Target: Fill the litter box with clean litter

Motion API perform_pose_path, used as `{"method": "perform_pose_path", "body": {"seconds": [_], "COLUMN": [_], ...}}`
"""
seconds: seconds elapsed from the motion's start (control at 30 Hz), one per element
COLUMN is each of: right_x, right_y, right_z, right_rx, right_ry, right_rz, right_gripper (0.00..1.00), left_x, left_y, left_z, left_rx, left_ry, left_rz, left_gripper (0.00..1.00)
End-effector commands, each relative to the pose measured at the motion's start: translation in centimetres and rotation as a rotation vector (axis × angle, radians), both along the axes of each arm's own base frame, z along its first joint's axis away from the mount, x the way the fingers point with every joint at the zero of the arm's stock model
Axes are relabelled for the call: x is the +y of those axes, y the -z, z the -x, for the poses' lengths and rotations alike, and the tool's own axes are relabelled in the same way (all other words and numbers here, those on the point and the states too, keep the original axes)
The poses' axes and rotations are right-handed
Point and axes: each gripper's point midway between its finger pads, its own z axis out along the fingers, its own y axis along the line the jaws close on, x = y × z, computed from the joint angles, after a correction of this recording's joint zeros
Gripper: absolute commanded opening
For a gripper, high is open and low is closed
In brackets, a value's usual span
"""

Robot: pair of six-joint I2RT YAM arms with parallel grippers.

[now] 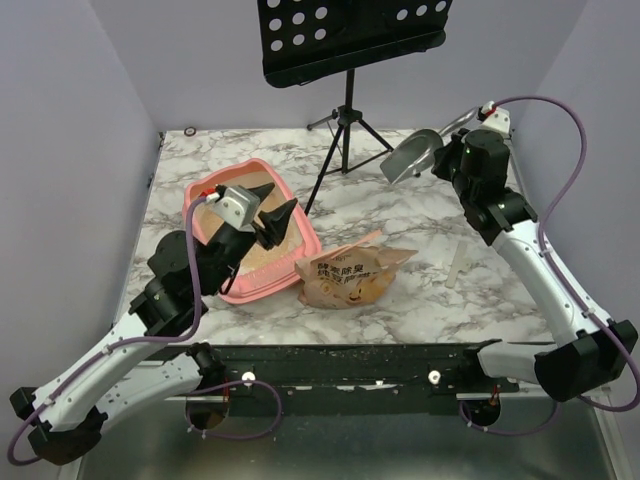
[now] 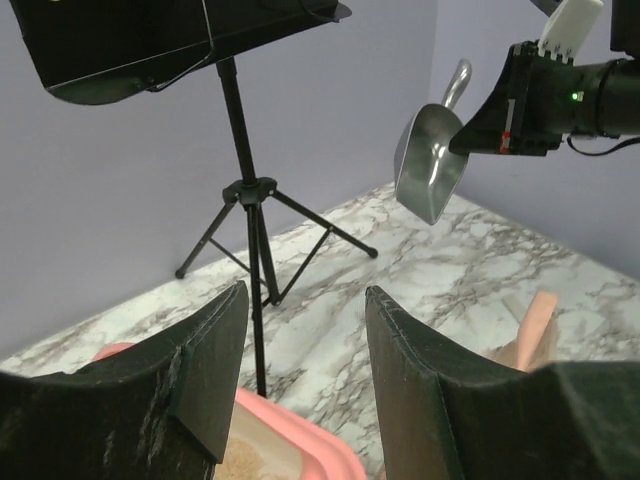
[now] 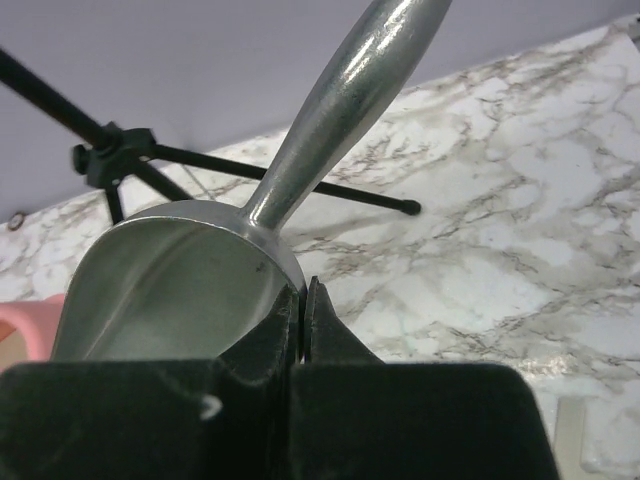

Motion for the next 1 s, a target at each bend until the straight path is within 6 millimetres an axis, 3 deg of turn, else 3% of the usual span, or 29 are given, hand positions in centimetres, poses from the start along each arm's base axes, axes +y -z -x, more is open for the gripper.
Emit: {"method": "perform_pose_path", "body": {"seconds": [0.0, 0.13, 0.23, 0.37, 0.67, 0.97], "right_x": [2.9, 5.1, 5.7, 6.1, 6.4, 8.3], "right_y": [-6.4, -9.7, -11.1, -12.4, -12.1, -11.3], "right_z": [2.0, 4.2, 5.0, 5.7, 6.4, 5.7], "right_rx": [-0.154, -0.216, -0.234, -0.259, -0.274, -0.273], "right_ry": [-0.12, -0.193, -0.222, -0.246, -0.258, -0.265], "right_rz": [-0.035, -0.052, -0.072, -0.085, -0.12, -0.157], "right_gripper": [0.01, 0.01, 0.01, 0.01, 0.01, 0.01], "left_x": [-2.3, -5.7, -8.4, -10.3, -11.4, -11.5], "left_y": [-0.8, -1.4, -0.9, -0.3, -2.2, -1.5], "left_z": [-1.2, -2.1, -2.9, -3.7, -3.0, -4.4], "left_rx": [0.096, 0.121, 0.157, 0.225, 0.178, 0.213], "left_ry": [0.035, 0.127, 0.235, 0.414, 0.663, 0.63], "left_rz": [0.067, 0.097, 0.104, 0.205, 0.389, 0.453], "left_gripper": [0.59, 0.59, 0.59, 0.58, 0.58, 0.56]}}
